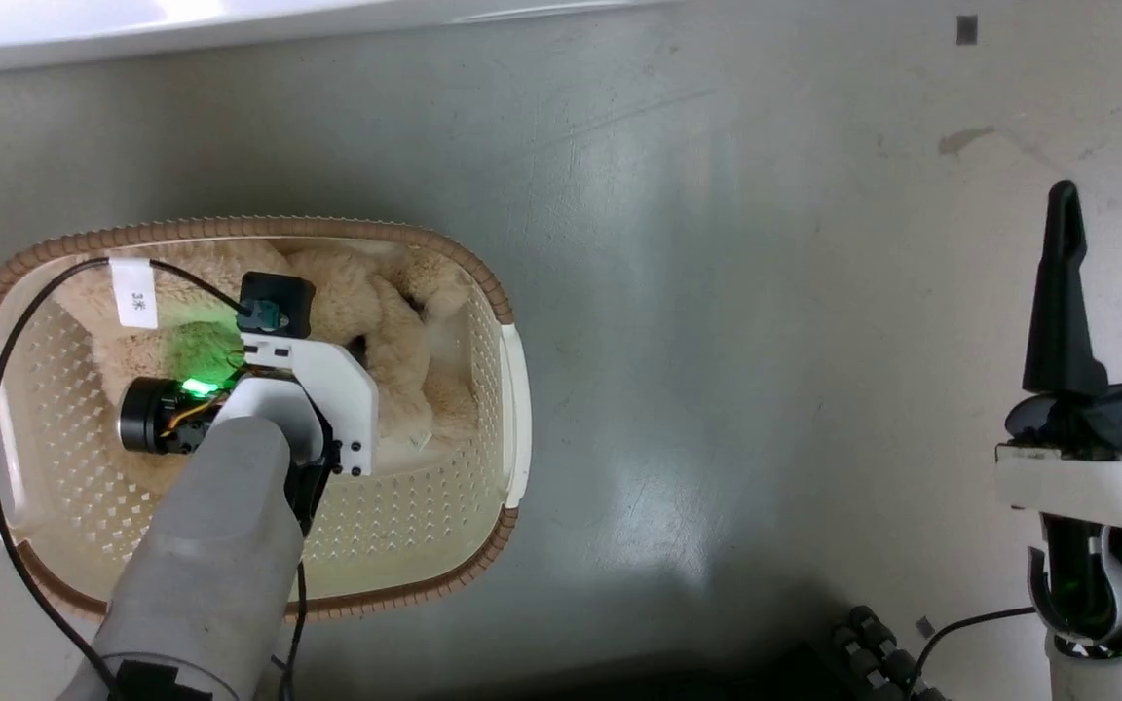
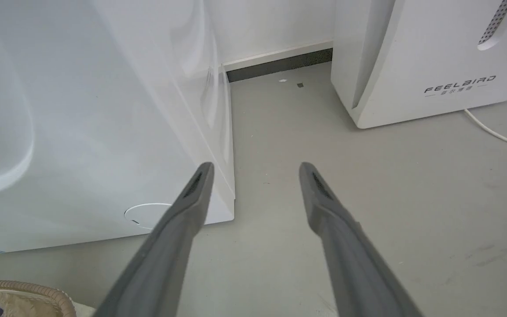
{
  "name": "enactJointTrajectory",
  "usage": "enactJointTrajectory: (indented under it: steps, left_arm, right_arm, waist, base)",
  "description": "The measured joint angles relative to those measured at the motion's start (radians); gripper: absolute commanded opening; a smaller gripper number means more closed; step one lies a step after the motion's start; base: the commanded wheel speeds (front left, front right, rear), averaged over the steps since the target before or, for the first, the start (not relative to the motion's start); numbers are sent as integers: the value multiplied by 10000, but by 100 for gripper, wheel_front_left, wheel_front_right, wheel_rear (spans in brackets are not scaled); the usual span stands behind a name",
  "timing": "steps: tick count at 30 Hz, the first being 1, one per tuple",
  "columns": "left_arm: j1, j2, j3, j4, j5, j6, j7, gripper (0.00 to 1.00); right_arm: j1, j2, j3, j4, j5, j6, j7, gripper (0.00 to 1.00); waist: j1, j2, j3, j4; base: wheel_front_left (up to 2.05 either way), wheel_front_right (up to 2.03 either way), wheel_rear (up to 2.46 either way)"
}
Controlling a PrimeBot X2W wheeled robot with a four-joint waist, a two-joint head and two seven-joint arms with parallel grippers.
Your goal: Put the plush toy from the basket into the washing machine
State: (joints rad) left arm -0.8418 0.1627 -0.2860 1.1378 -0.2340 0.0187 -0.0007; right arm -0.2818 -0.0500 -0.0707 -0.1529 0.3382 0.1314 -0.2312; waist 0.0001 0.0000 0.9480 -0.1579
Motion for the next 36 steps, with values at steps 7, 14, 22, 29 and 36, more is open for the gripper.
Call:
enactJointTrajectory:
  steps: [7, 14, 22, 29, 36]
  left_arm:
    - [-211, 73, -222, 683, -278, -90, 58, 0]
    - [-130, 71, -508, 1356, -514, -428, -92, 0]
    - [865, -263, -807, 1521, -583, -849, -646, 0]
    - [1555, -640, -1156, 1534, -566, -1172, -1528, 0]
    - [2127, -848, -1338, 1501, -598, -1277, -2265, 0]
  right_arm:
    - [-203, 0, -58, -54, 173, 0, -136, 100]
    - [-286, 0, -151, 81, 328, 0, -259, 100]
    - [207, 2, -249, 539, 180, 0, -263, 100]
    - [937, 0, -341, 892, -46, 0, -263, 100]
    - [1598, 2, -462, 1200, -150, 0, -263, 100]
  waist:
    - [0, 0, 12, -63]
    - [0, 0, -523, -60]
    - [0, 0, -2003, 174]
    - [-1, 0, -3502, 584]
    - [-1, 1, -4867, 1060]
  base:
    - [0, 0, 0]
    - [0, 0, 0]
    - [0, 0, 0]
    - [0, 0, 0]
    - [0, 0, 0]
